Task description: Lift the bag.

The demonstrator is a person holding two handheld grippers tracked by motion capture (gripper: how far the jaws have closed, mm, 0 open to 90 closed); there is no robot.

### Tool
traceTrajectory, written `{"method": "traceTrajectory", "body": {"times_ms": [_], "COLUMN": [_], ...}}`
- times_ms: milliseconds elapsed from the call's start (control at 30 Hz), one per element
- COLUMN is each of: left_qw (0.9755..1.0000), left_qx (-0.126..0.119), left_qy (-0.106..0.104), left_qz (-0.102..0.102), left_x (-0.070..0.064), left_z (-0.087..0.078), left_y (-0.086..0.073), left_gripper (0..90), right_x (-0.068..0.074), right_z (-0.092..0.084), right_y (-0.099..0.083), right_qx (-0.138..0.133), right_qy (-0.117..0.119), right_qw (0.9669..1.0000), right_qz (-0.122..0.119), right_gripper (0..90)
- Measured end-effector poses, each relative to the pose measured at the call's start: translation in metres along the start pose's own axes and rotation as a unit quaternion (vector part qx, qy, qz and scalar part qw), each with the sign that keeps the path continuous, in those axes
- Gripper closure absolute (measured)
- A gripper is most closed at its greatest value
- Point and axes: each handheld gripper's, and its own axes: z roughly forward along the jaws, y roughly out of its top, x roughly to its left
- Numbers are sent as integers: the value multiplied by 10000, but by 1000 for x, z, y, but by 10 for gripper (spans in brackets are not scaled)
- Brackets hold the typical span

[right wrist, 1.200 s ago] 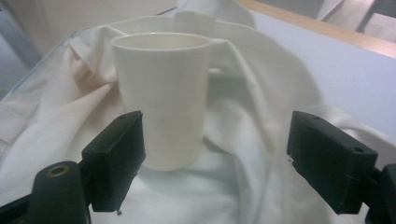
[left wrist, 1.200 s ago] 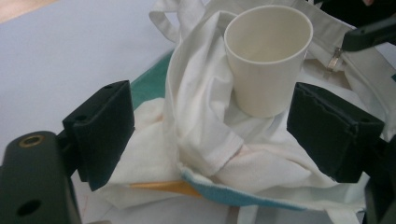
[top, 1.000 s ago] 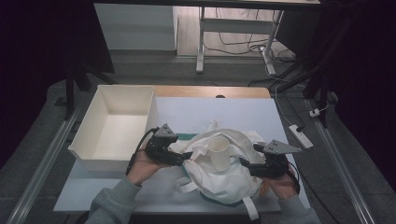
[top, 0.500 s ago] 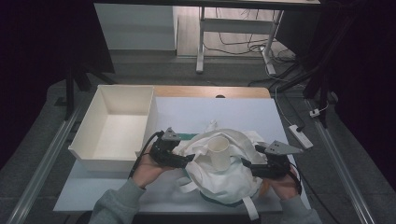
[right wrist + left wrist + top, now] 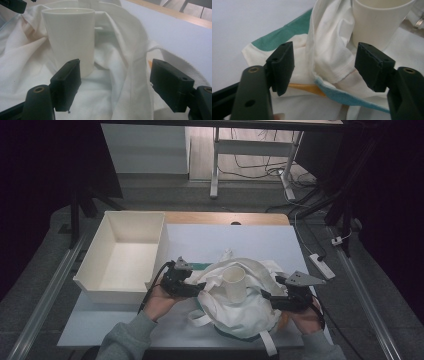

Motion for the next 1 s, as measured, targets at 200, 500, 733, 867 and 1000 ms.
{"method": "traceTrajectory", "body": {"times_ms": [200, 500, 733, 867, 1000], "left_qw": [9998, 9991, 9987, 9985, 9982], "left_qx": [-134, -250, -188, -2, 209], "left_qy": [1, 22, 178, 360, 376], "left_qz": [-136, -349, -443, -423, -425], "left_x": [3, 4, 6, 5, 5], "left_z": [0, -3, -6, -2, 5], "left_y": [-2, -2, -4, -6, -9], "left_gripper": [466, 534, 547, 566, 572], "right_x": [-1, -3, -2, -2, -2], "right_z": [-2, -5, -6, -6, -5], "right_y": [-2, -4, -5, -5, -6], "right_qx": [60, 61, 65, 77, 103], "right_qy": [-37, -46, -32, -27, -20], "right_qw": [10000, 10000, 10000, 10000, 9999], "right_qz": [32, 62, 59, 57, 60], "right_gripper": [258, 258, 259, 259, 259]}}
